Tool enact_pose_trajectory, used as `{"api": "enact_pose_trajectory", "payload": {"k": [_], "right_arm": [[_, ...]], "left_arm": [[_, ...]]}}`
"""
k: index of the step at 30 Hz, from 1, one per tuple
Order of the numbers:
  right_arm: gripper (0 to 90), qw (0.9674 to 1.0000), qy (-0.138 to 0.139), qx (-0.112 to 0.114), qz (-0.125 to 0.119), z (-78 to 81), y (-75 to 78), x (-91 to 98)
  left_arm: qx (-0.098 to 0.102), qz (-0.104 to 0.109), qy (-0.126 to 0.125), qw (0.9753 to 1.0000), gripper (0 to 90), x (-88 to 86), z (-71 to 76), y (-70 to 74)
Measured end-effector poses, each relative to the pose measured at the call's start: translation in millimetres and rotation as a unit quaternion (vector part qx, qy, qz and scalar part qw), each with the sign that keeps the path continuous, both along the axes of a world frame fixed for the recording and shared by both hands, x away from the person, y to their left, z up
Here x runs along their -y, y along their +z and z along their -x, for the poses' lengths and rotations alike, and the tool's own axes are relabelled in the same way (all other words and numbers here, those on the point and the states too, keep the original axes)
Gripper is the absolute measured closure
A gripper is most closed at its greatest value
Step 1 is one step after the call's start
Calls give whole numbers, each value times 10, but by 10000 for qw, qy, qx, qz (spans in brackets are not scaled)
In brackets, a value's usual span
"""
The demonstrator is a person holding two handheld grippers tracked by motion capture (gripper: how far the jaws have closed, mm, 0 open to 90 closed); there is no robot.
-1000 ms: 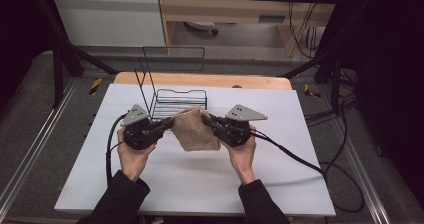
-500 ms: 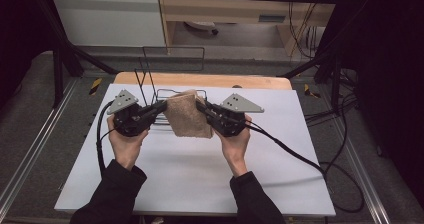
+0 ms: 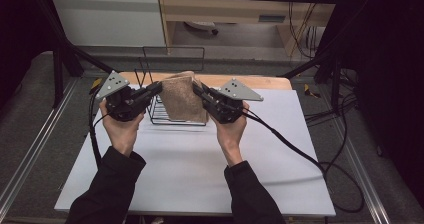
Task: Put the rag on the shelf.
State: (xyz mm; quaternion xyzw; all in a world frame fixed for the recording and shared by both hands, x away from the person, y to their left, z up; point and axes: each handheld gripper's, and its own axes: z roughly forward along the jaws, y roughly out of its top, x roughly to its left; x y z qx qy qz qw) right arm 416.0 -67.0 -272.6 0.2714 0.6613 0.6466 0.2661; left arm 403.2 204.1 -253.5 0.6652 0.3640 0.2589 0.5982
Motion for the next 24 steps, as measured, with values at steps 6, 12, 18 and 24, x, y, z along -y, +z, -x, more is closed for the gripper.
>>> {"api": "enact_pose_trajectory", "payload": {"k": [6, 12, 18, 24], "right_arm": [[831, 9998, -24, 159, -94, -52, 140, -44], [830, 9994, -25, 276, -184, -132, 290, -103], [830, 9992, -51, 335, -219, -220, 430, -162], [829, 9989, -70, 369, -276, -346, 540, -210]], "left_arm": [[170, 84, 61, 9998, 869, -38, -47, 108], [340, 156, 131, 9992, 869, -86, -91, 243], [433, 206, 172, 9987, 869, -131, -158, 364], [495, 146, 251, 9984, 869, -147, -270, 519]]}}
